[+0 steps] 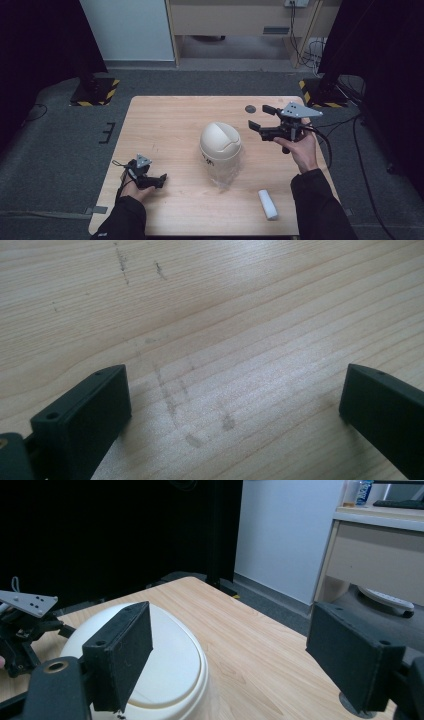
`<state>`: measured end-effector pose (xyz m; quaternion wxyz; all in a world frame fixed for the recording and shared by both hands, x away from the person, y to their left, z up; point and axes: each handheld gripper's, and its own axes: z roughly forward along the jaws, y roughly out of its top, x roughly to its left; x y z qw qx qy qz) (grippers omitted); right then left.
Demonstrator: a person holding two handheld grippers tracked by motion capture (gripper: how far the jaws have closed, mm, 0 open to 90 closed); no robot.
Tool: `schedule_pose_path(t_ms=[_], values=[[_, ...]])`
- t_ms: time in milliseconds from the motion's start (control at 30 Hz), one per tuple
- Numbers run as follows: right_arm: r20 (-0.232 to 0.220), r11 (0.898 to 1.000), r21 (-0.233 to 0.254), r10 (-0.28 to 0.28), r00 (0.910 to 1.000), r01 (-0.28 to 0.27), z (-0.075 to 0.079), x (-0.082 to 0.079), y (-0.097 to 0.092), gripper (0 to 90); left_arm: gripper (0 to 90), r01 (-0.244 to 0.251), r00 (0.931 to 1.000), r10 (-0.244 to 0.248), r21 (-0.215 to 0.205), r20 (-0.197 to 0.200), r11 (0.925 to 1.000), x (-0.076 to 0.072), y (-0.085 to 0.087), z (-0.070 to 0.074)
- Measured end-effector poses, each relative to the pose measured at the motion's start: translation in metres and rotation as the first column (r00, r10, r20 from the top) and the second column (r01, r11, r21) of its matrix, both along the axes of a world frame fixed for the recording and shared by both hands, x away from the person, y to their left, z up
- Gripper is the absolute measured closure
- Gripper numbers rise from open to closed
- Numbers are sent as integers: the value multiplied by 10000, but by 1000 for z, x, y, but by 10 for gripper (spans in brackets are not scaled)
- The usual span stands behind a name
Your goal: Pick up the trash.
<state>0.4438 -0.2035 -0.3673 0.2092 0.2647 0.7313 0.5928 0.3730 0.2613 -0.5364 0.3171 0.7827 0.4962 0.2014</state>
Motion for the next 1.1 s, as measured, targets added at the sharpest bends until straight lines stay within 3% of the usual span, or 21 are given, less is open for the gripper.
schedule_pose_path(t_ms=[300, 800, 867, 967, 1100], values=[[-24, 9984, -228, 513, 9987, -514, 1, -3, 18, 200, 0, 2, 10000, -2, 3, 0, 10000, 0, 0, 0], [-663, 9847, -630, 1583, 9852, -1624, -27, -17, 46, 215, 0, 6, 10000, -6, 0, -5, 10000, 0, 0, 0], [-862, 9786, -815, 1817, 9796, -1887, -34, -21, 52, 217, 0, 2, 10000, -2, 3, 0, 10000, 0, 0, 0], [-1007, 9749, -1016, 1882, 9770, -1983, -39, -23, 55, 217, 0, -2, 10000, 2, 3, 0, 10000, 0, 0, 0], [-1263, 9754, -915, 1882, 9740, -2004, -48, -23, 56, 219, 0, 3, 10000, -3, 0, -5, 10000, 0, 0, 0]])
